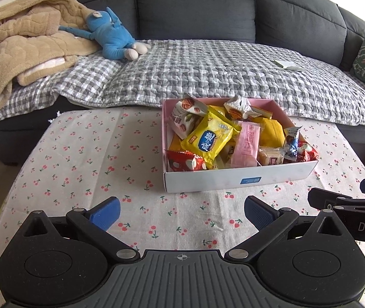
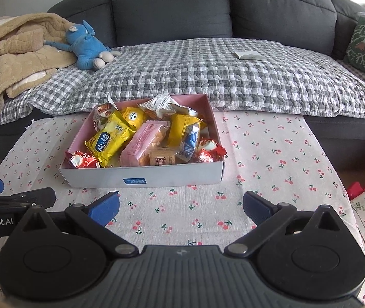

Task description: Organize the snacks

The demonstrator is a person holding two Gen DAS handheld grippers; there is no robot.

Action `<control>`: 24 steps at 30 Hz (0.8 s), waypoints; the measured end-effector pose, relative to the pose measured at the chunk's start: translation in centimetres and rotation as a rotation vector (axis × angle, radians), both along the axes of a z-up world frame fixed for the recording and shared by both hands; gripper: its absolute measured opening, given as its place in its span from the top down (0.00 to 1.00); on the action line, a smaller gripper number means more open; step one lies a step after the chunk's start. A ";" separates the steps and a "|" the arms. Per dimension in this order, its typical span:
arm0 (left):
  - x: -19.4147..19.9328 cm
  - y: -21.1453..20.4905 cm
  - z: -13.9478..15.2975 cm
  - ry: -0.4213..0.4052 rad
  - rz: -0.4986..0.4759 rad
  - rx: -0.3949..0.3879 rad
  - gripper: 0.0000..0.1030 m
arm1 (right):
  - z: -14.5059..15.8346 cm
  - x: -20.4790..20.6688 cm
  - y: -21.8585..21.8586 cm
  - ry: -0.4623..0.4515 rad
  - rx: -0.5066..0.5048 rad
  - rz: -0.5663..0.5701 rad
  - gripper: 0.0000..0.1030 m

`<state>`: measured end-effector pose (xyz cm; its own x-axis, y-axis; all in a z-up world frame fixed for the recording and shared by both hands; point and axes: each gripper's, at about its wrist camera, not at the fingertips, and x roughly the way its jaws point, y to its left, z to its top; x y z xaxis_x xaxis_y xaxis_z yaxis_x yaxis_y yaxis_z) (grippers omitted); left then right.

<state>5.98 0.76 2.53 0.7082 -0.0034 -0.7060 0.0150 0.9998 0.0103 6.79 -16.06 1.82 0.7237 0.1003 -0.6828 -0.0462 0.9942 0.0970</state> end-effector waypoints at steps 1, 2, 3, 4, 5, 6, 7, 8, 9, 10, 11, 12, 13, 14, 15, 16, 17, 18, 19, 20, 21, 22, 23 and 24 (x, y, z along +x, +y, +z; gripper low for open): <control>0.0 0.0 0.0 0.001 0.000 -0.002 0.00 | 0.0 0.0 0.0 -0.001 -0.001 -0.002 0.00; -0.1 0.0 -0.1 0.002 -0.001 -0.002 0.00 | 0.0 0.0 0.0 -0.001 -0.002 -0.002 0.00; -0.1 -0.1 -0.1 0.003 -0.002 -0.002 0.00 | 0.0 0.0 0.0 0.000 -0.003 -0.001 0.00; -0.1 -0.2 -0.1 0.003 -0.003 -0.001 0.00 | 0.0 0.0 0.0 0.001 -0.004 0.000 0.00; -0.1 -0.2 -0.1 0.003 -0.004 0.000 0.00 | -0.1 0.0 -0.1 0.001 -0.004 -0.001 0.00; -0.1 -0.3 -0.1 0.004 -0.006 0.001 0.00 | -0.1 0.0 -0.1 0.002 -0.003 -0.001 0.00; -0.1 -0.3 -0.2 0.005 -0.009 0.001 0.00 | -0.1 0.0 -0.1 0.003 -0.004 -0.002 0.00; -0.1 -0.4 -0.2 0.006 -0.010 0.002 0.00 | -0.1 0.0 -0.1 0.004 -0.005 -0.003 0.00; -0.2 -0.4 -0.2 0.007 -0.010 0.003 0.00 | -0.2 0.0 -0.1 0.005 -0.006 -0.003 0.00; -0.2 -0.4 -0.2 0.008 -0.010 0.003 0.00 | -0.2 0.0 0.0 0.005 -0.005 -0.004 0.00; -0.2 -0.4 -0.2 0.008 -0.010 0.002 0.00 | -0.2 0.0 0.0 0.006 -0.005 -0.005 0.00; -0.2 -0.4 -0.2 0.008 -0.010 0.002 0.00 | -0.1 0.0 0.0 0.006 -0.004 -0.005 0.00; -0.2 -0.4 -0.2 0.007 -0.009 0.001 0.00 | -0.1 0.0 0.0 0.005 -0.003 -0.005 0.00; -0.2 -0.4 -0.2 0.007 -0.009 0.002 0.00 | -0.1 0.0 0.0 0.004 -0.003 -0.005 0.00; -0.2 -0.4 -0.2 0.007 -0.008 0.001 0.00 | -0.1 0.1 0.0 0.004 -0.003 -0.005 0.00; -0.2 -0.3 -0.2 0.007 -0.009 0.001 0.00 | -0.1 0.1 0.0 0.003 -0.004 -0.006 0.00; -0.2 -0.3 -0.2 0.008 -0.010 0.002 0.00 | -0.1 0.1 0.0 0.004 -0.004 -0.006 0.00; -0.2 -0.3 -0.2 0.008 -0.009 0.002 0.00 | -0.2 0.1 0.0 0.005 -0.003 -0.007 0.00; -0.2 -0.4 -0.2 0.008 -0.010 0.001 0.00 | -0.2 0.1 0.0 0.006 -0.003 -0.008 0.00; -0.2 -0.4 -0.2 0.010 -0.011 0.001 0.00 | -0.2 0.2 0.0 0.007 -0.003 -0.009 0.00; -0.2 -0.3 -0.3 0.011 -0.011 0.000 0.00 | -0.2 0.1 0.0 0.008 -0.003 -0.009 0.00; -0.2 -0.3 -0.3 0.012 -0.012 -0.001 0.00 | -0.2 0.1 0.0 0.010 -0.001 -0.010 0.00; -0.2 -0.3 -0.3 0.012 -0.012 -0.002 0.00 | -0.2 0.1 0.0 0.011 0.002 -0.011 0.00; -0.2 -0.3 -0.3 0.012 -0.012 -0.001 0.00 | -0.2 0.1 -0.1 0.013 0.005 -0.012 0.00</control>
